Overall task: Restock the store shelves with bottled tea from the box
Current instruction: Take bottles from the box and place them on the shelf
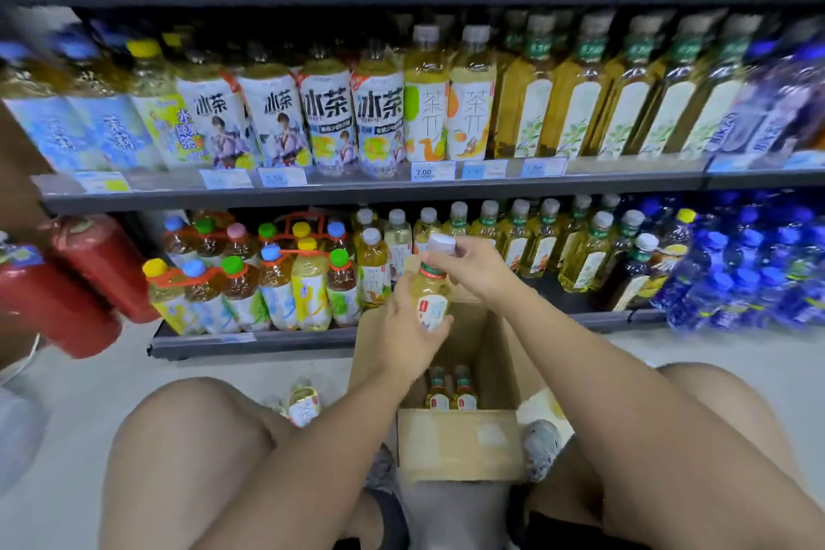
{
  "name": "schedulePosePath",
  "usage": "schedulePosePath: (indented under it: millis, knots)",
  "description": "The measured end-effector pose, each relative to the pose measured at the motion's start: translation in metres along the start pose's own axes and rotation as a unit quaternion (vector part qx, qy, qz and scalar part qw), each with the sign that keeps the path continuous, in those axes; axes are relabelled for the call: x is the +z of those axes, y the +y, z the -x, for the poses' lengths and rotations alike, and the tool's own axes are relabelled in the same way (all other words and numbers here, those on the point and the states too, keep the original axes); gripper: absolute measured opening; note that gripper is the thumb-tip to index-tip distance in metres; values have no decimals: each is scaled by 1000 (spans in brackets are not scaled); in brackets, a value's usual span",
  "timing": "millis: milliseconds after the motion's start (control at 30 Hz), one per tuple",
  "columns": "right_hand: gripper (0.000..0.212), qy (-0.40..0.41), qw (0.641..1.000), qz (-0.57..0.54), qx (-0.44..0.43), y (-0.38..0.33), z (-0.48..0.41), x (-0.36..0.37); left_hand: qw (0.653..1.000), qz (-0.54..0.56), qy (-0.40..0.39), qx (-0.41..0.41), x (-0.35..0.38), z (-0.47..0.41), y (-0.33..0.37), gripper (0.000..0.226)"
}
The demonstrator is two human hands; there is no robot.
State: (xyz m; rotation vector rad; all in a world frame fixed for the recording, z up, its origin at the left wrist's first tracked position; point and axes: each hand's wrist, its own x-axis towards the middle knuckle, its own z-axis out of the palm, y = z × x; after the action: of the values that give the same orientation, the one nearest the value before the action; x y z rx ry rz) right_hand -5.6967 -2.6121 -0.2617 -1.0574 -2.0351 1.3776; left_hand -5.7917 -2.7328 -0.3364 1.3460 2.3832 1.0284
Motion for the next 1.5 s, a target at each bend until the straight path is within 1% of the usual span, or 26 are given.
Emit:
schedulePosePath:
  millis: [67,100,133,200,267,367,433,500,567,600,667,800,900,933,1000,1033,1067,1100,1133,1167,1200,1233,1267,1367,1500]
  knots:
    - [42,-20,1000,-8,-10,-3,2,-1,999,18,-7,-25,-4,-1,2,94]
    - [37,-37,999,-3,-3,1,4,0,1000,3,-11,-29,-6,-2,0,95]
    - [32,-47,999,12,9,11,4,2,999,-17,-18,-35,-7,-3,-5,95]
    - [31,-36,994,91,45,42,4,8,996,-56,-42,-58,-11,-3,-18,95]
    - [30,-38,976,189,101,82,3,18,990,-94,-67,-80,-11,-5,-38,97]
    - [32,-96,938,266,198,142,1,39,982,-135,-94,-90,-1,-12,-66,100]
    - [30,-141,913,307,229,172,0,54,978,-157,-117,-77,7,-18,-77,94]
    - [31,-195,886,345,240,196,-2,67,972,-182,-137,-61,16,-22,-85,89]
    - [40,-237,872,354,241,221,-8,82,968,-195,-149,-43,22,-25,-91,89]
    - [47,-240,872,340,256,232,-13,90,968,-198,-151,-37,23,-28,-93,90]
    - [59,-233,871,322,290,257,-23,106,968,-204,-147,-25,24,-32,-97,91]
    - [58,-219,873,295,320,300,-48,135,963,-222,-151,1,24,-39,-106,91]
    - [65,-192,869,296,348,356,-69,160,966,-210,-152,11,25,-44,-111,89]
    - [63,-189,866,291,359,360,-72,165,967,-207,-151,12,25,-45,-111,89]
    - [55,-176,867,259,388,354,-78,173,968,-204,-148,12,27,-46,-112,89]
    - [52,-175,862,255,402,352,-82,175,968,-205,-146,13,27,-47,-112,90]
    - [51,-161,865,248,406,353,-85,178,968,-208,-143,15,28,-48,-111,90]
    - [52,-149,859,257,417,360,-89,183,967,-210,-141,16,28,-49,-111,90]
    - [51,-136,862,260,414,362,-89,184,967,-211,-139,15,28,-50,-111,91]
    - [48,-132,856,262,425,361,-91,185,967,-213,-136,16,29,-49,-111,91]
    - [45,-126,859,268,418,366,-93,188,967,-217,-130,20,29,-48,-112,90]
    - [42,-141,853,264,428,364,-95,188,966,-225,-124,26,30,-47,-112,91]
    - [42,-141,857,264,420,365,-97,190,964,-234,-120,33,31,-47,-113,91]
    - [51,-121,856,283,415,365,-104,191,963,-244,-107,44,33,-45,-115,93]
    - [55,-106,879,246,394,334,-97,177,965,-236,-111,31,33,-45,-113,91]
